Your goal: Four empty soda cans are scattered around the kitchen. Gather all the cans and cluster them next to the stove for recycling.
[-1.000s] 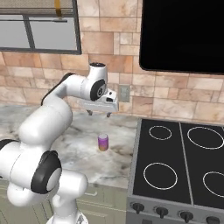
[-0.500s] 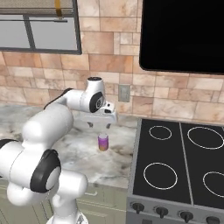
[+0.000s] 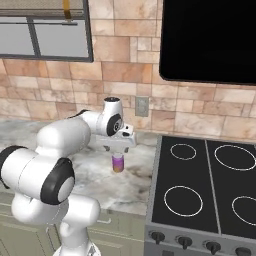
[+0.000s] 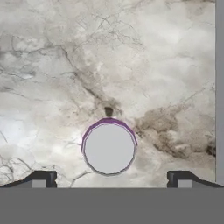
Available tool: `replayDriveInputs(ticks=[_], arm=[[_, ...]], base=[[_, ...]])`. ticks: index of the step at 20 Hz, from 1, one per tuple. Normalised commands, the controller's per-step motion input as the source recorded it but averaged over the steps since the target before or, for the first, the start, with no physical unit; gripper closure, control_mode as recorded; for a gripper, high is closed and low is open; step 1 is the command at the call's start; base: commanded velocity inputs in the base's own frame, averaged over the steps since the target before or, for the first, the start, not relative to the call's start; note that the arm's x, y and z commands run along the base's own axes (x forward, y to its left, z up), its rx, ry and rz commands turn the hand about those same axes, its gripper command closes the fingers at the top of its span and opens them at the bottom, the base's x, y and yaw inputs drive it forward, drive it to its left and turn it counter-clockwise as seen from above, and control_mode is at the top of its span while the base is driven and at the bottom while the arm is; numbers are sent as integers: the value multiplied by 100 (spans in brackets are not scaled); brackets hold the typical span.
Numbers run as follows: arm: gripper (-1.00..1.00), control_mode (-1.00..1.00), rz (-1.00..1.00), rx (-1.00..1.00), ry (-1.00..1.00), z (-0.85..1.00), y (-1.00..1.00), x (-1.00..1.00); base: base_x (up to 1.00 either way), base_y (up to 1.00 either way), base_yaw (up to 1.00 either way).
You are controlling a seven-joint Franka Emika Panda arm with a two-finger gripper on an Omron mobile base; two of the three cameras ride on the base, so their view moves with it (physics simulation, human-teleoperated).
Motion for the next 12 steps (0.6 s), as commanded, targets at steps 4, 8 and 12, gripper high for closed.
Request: replayDriveInputs(ticks=[4,8,12], arm=[[-100,-100,0,0,2,-34,0,1],[-100,-100,-2,0,3,-33,0,0],[-100,-100,-1,0,1,-35,0,5]], base=[[0,0,0],[0,0,0],[0,0,0]])
